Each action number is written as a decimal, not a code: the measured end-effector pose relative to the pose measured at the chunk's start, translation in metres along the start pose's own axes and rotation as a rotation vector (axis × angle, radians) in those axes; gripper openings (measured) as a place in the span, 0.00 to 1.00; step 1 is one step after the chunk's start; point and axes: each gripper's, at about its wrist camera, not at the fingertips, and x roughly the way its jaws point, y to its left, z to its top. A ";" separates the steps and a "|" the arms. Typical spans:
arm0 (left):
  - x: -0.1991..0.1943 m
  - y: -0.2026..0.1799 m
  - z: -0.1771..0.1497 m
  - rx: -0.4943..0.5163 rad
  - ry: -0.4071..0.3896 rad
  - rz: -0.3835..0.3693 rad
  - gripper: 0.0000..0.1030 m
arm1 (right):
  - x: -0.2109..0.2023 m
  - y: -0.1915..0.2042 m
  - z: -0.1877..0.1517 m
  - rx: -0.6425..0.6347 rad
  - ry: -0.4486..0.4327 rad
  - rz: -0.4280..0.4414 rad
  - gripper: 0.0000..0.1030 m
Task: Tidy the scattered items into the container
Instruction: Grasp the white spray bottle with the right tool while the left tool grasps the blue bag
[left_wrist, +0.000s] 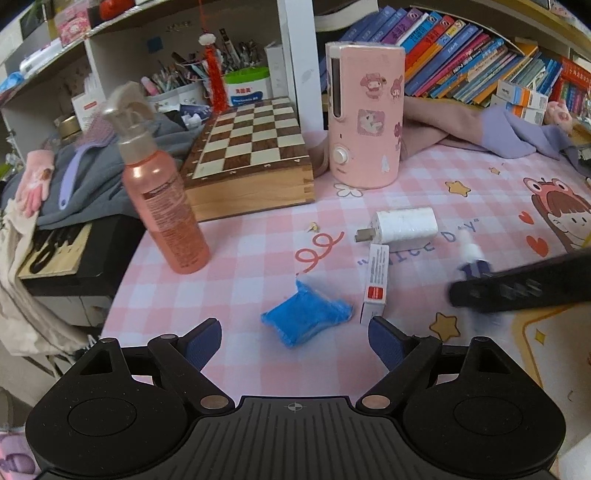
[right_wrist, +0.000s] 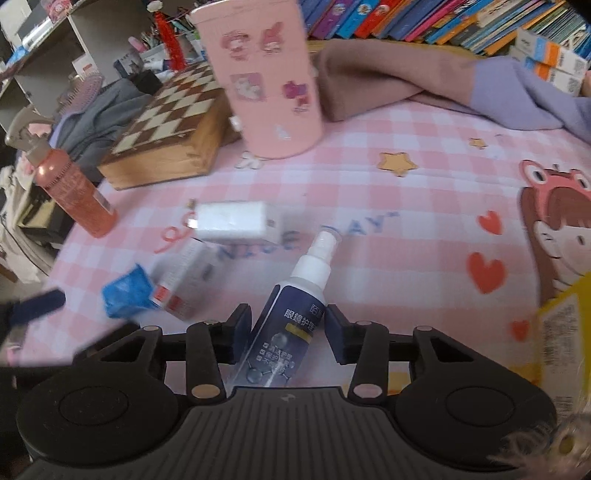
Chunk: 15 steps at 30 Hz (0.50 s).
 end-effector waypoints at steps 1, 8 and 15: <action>0.005 -0.001 0.001 0.004 0.006 0.004 0.86 | -0.002 -0.002 -0.002 -0.010 0.001 -0.009 0.39; 0.030 -0.001 0.003 0.023 0.034 -0.003 0.73 | -0.006 -0.004 -0.018 -0.104 -0.003 -0.058 0.30; 0.028 -0.005 0.002 0.000 0.018 -0.082 0.30 | -0.008 -0.004 -0.019 -0.139 -0.008 -0.057 0.30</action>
